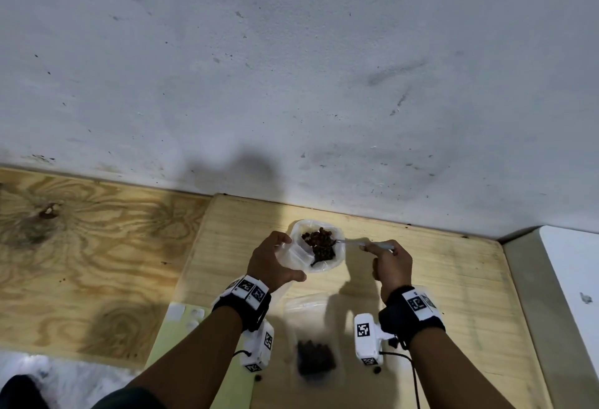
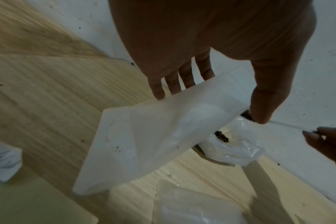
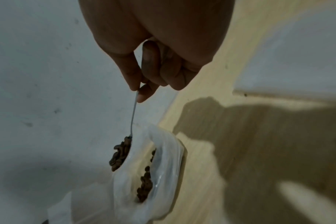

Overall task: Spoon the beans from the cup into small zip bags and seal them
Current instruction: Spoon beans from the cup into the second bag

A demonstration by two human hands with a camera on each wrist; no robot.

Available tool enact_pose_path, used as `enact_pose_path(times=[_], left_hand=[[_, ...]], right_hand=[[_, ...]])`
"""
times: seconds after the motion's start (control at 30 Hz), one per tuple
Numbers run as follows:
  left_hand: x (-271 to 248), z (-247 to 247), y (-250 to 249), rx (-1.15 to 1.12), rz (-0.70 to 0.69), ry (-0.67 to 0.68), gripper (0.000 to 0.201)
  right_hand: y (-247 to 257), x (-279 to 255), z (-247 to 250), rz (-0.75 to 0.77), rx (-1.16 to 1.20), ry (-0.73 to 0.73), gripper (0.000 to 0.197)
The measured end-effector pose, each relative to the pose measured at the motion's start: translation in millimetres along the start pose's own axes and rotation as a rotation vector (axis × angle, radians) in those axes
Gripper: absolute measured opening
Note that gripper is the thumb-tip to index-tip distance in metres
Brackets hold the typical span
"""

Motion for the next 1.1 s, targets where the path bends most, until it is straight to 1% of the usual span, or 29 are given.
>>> enact_pose_path(times=[0.03, 0.07, 0.13, 0.2, 0.27, 0.33, 0.4, 0.47, 0.53, 0.6, 0.8, 0.87, 0.97, 1.1], left_hand=[[-1.1, -0.9, -0.4, 0.008, -0.005, -0.001, 0.071], [-2.1, -2.1, -1.1, 0.017, -0.012, 0.001, 0.072], [-5.2, -4.7, -3.3, 0.03, -0.028, 0.006, 0.073], [-7.6, -6.6, -5.2, 0.027, -0.043, 0.001, 0.073], [-8.7, -8.1, -6.8, 0.014, -0.055, -0.008, 0.072], [-8.6, -9.7, -6.2, 0.002, -0.046, -0.006, 0.071], [-7.4, -11.2, -4.3, -0.003, -0.029, 0.002, 0.072], [-5.4, -12.2, -1.6, -0.013, -0.005, 0.006, 0.072], [-2.7, -12.4, 1.3, -0.023, 0.03, 0.019, 0.072], [-0.1, -12.6, 4.1, -0.033, 0.066, 0.038, 0.071], [6.4, -13.2, 7.6, -0.041, 0.114, 0.069, 0.071], [8.3, -12.9, 8.4, -0.053, 0.123, 0.07, 0.071], [10.2, -12.7, 11.0, -0.079, 0.141, 0.073, 0.071], [11.3, -13.4, 14.2, -0.097, 0.148, 0.087, 0.07]], right_hand=[[6.6, -2.2, 1.1, 0.041, 0.004, 0.017, 0.012], [13.1, -4.6, 1.1, 0.087, 0.002, 0.037, 0.01], [23.4, -9.5, -2.2, 0.192, -0.038, 0.071, 0.017], [33.5, -16.9, -10.6, 0.322, -0.141, 0.123, 0.028], [42.3, -28.6, -22.2, 0.446, -0.269, 0.19, 0.029], [46.6, -38.6, -31.5, 0.513, -0.359, 0.249, 0.025], [48.3, -41.2, -33.2, 0.531, -0.387, 0.258, 0.02], [46.8, -36.0, -25.4, 0.509, -0.33, 0.202, 0.021], [45.0, -27.6, -13.8, 0.472, -0.262, 0.096, 0.023], [45.4, -25.0, -8.2, 0.477, -0.296, 0.028, 0.026], [26.6, -19.9, -17.5, 0.504, -0.598, 0.034, 0.035], [19.5, -19.5, -21.4, 0.485, -0.638, 0.051, 0.034], [6.3, -16.3, -21.9, 0.389, -0.527, 0.033, 0.027], [-15.0, -10.7, -26.8, 0.186, -0.417, 0.001, 0.026]])
Point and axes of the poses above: each hand's wrist, its own x-axis towards the middle knuckle, its own z-axis out of the back of the hand, y = z × x, the point moved 6 cm from there along x, towards the middle knuckle, and after that the axes turned 2 degrees about -x, right-handed, at the moved point
